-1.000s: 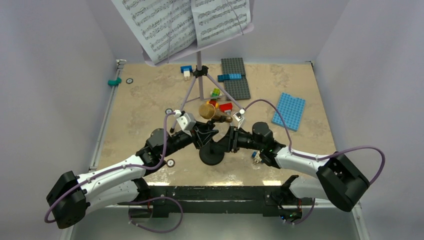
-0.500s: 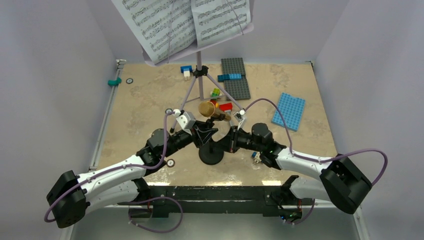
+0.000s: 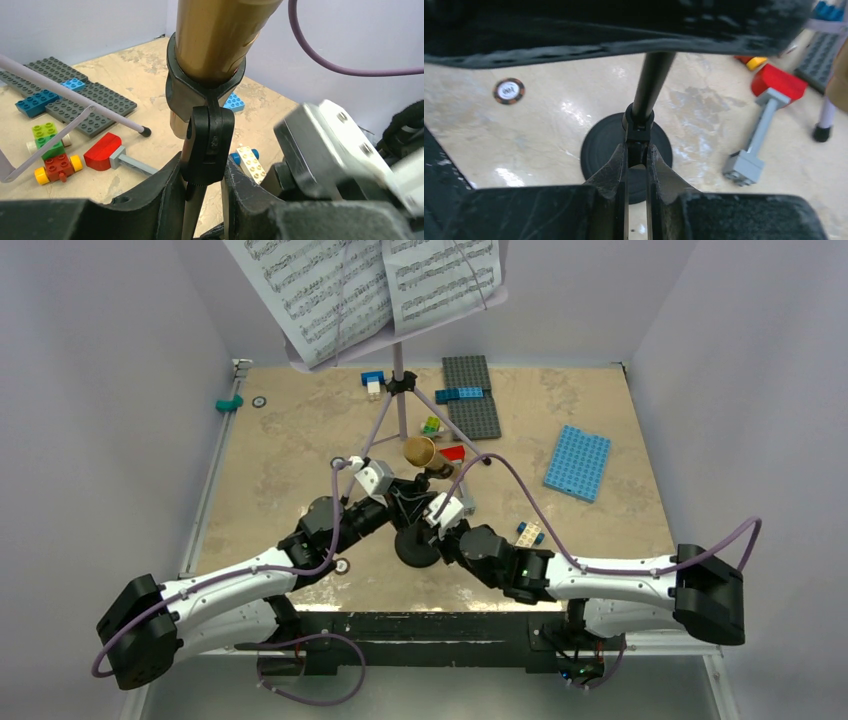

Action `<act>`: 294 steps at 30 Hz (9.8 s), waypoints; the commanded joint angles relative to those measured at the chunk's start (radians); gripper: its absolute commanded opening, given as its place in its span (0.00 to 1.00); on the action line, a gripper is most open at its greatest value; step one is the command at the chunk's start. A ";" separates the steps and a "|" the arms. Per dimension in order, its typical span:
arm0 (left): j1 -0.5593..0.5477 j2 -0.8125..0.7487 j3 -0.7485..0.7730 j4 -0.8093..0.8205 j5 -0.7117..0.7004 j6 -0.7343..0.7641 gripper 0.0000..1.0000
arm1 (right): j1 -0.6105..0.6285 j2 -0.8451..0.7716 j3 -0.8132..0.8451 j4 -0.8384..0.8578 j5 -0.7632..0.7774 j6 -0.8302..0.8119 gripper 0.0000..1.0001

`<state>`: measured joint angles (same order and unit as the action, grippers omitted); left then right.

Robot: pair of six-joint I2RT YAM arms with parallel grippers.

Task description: Pack up the instrument practice props

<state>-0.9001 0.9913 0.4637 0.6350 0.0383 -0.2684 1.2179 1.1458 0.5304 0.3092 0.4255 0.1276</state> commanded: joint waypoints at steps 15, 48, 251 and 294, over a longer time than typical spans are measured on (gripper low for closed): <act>-0.010 -0.010 -0.016 -0.156 0.000 0.068 0.00 | 0.048 -0.312 0.014 -0.300 0.016 0.084 0.88; -0.066 0.063 -0.153 0.031 -0.072 0.037 0.19 | -0.024 -0.556 -0.051 -0.497 0.007 0.257 0.83; 1.134 0.212 0.365 -0.996 0.112 -0.550 0.00 | -0.208 -0.567 0.334 -0.592 -0.256 0.287 0.91; 1.237 0.808 0.708 -1.179 -0.165 -0.250 0.44 | -0.208 -0.598 0.335 -0.656 -0.175 0.128 0.92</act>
<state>0.3294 1.7905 1.1584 -0.5388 -0.1112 -0.5438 1.0130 0.5766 0.8413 -0.3401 0.1974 0.2916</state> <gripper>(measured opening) 0.428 0.917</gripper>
